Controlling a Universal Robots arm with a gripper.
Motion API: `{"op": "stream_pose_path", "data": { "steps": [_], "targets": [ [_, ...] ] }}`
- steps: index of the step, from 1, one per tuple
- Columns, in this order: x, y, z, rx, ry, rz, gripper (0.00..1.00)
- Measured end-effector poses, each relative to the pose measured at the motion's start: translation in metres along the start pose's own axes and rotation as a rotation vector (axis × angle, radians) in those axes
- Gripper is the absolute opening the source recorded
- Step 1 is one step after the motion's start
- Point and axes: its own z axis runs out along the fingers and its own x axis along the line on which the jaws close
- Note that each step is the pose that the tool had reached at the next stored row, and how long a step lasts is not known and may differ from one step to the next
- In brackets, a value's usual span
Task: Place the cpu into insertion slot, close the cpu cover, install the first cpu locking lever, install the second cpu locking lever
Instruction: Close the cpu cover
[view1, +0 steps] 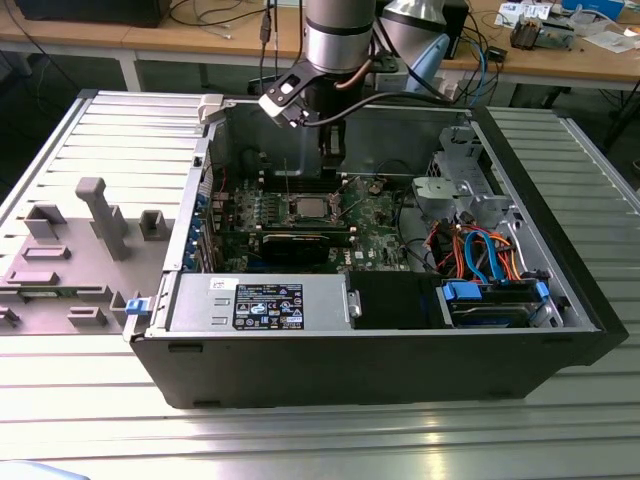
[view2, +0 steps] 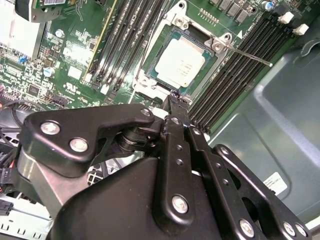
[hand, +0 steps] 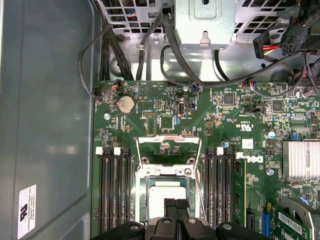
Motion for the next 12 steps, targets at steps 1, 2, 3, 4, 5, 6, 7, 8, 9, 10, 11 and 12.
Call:
{"op": "stream_pose_path", "data": {
  "steps": [1, 2, 3, 4, 5, 6, 7, 8, 9, 10, 11, 12],
  "targets": [
    [0.0000, 0.0003, 0.0000, 0.0000, 0.0000, 0.000, 0.11],
    [0.0000, 0.0005, 0.0000, 0.0001, -0.0001, 0.000, 0.11],
    [0.0000, 0.0007, 0.0000, 0.0000, 0.0000, 0.000, 0.11],
    [0.0000, 0.0009, 0.0000, 0.0000, 0.0000, 0.000, 0.11],
    [0.0000, 0.0012, 0.0000, 0.0000, 0.0000, 0.000, 0.11],
    [0.0000, 0.0014, 0.0000, 0.0000, 0.0000, 0.000, 0.11],
    [0.0000, 0.0017, 0.0000, 0.0000, 0.0000, 0.000, 0.11],
    [0.0000, 0.0021, 0.0001, 0.0000, 0.0000, 0.000, 0.11],
    [0.0000, 0.0024, 0.0001, 0.0000, 0.0000, 0.000, 0.11],
    [0.0000, 0.0025, 0.0001, 0.0000, 0.0000, 0.000, 0.11],
    [-0.0001, 0.0029, 0.0001, 0.0000, 0.0000, 0.000, 0.11],
    [0.0000, 0.0030, 0.0001, 0.0000, 0.0000, 0.000, 0.11]
  ]
}}
